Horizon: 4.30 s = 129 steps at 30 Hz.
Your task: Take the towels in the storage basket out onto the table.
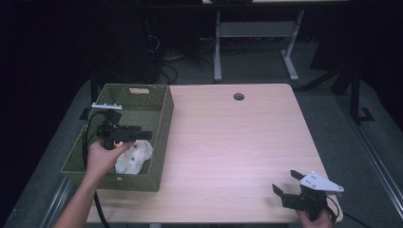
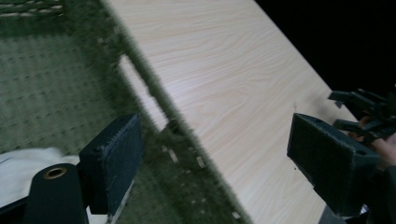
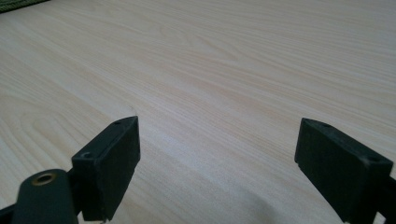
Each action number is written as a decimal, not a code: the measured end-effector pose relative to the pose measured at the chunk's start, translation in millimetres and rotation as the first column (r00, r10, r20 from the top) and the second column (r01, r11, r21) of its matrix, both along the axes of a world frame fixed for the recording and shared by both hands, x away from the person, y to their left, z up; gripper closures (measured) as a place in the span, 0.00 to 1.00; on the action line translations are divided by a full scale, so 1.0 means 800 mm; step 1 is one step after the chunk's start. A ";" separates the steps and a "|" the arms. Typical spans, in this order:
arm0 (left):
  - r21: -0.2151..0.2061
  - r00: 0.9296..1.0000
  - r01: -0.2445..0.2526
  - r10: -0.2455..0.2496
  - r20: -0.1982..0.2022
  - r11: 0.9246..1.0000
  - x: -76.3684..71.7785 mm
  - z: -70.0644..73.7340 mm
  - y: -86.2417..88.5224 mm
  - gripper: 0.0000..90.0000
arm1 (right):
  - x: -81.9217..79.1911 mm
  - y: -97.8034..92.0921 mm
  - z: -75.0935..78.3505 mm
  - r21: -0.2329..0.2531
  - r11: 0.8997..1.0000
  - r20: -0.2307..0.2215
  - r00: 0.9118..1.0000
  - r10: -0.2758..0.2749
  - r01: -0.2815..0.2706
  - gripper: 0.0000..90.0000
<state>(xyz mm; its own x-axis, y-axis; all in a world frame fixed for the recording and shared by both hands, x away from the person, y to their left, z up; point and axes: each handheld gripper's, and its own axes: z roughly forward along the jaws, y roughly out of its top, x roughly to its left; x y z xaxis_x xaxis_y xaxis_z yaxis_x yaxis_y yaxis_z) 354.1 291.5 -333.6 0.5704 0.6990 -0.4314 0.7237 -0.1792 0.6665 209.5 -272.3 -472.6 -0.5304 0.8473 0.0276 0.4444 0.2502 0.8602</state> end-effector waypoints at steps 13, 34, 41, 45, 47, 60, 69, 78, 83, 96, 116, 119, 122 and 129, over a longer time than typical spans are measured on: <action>0.200 0.995 -0.084 0.091 -0.027 0.976 0.014 -0.013 0.032 0.20 | 0.000 0.000 0.000 -0.001 1.000 0.000 1.000 -0.003 0.003 0.15; 0.434 0.974 -0.110 0.184 -0.133 0.894 0.042 -0.053 0.038 0.28 | 0.000 -0.002 0.000 0.001 1.000 0.005 1.000 -0.002 0.002 0.15; 0.515 0.963 -0.050 0.177 -0.201 0.856 0.053 -0.073 0.030 0.33 | 0.000 -0.003 0.000 0.001 1.000 0.005 1.000 -0.004 0.004 0.15; 0.551 0.948 -0.048 0.211 -0.237 0.833 0.061 -0.083 0.030 0.34 | 0.001 -0.003 0.000 0.001 1.000 0.005 1.000 -0.002 0.002 0.15; 0.579 0.943 -0.032 0.217 -0.253 0.815 0.065 -0.087 0.028 0.36 | 0.001 -0.003 0.000 0.000 1.000 0.006 1.000 -0.002 0.002 0.15; 0.682 0.932 0.104 0.167 -0.321 0.724 0.072 -0.107 0.002 0.44 | 0.000 -0.002 0.000 0.001 1.000 0.005 1.000 -0.001 0.001 0.15; 0.736 0.943 0.117 0.158 -0.293 0.667 0.067 -0.111 -0.004 0.59 | 0.000 -0.001 0.000 -0.003 1.000 0.003 1.000 0.000 0.000 0.15; 0.738 0.927 0.119 0.193 -0.323 0.665 0.073 -0.109 -0.002 0.73 | 0.000 -0.001 0.000 -0.002 1.000 0.003 1.000 0.001 -0.001 0.15; 0.731 0.922 0.104 0.210 -0.325 0.675 0.074 -0.108 0.002 0.80 | -0.001 -0.002 0.000 0.000 1.000 0.004 1.000 -0.001 0.001 0.15; 0.687 0.925 0.083 0.200 -0.322 0.722 0.070 -0.095 0.017 0.82 | -0.001 -0.002 -0.001 -0.004 1.000 0.003 1.000 -0.002 0.002 0.15; 0.500 0.949 -0.028 0.180 -0.258 0.866 0.053 -0.035 0.054 0.82 | -0.001 0.000 0.000 -0.005 1.000 0.002 1.000 -0.005 0.005 0.15; 0.480 0.953 -0.036 0.175 -0.247 0.877 0.051 -0.030 0.059 0.82 | -0.001 0.000 0.000 -0.004 1.000 0.001 1.000 -0.007 0.007 0.15; 0.471 0.955 -0.038 0.170 -0.242 0.881 0.050 -0.027 0.064 0.82 | -0.001 0.000 0.000 -0.004 1.000 0.001 1.000 -0.004 0.004 0.15; 0.358 0.958 -0.065 0.159 -0.239 0.931 0.047 -0.016 0.076 0.82 | 0.000 0.000 -0.001 -0.005 1.000 0.000 1.000 -0.005 0.005 0.15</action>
<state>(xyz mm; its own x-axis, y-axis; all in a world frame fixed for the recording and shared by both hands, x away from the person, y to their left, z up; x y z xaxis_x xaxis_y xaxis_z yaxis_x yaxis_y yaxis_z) 392.0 352.3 -346.7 0.3800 0.8830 -0.2756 0.8914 -0.2700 0.3641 209.1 -272.0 -473.1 -0.5262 0.8501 0.0232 0.4457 0.2524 0.8589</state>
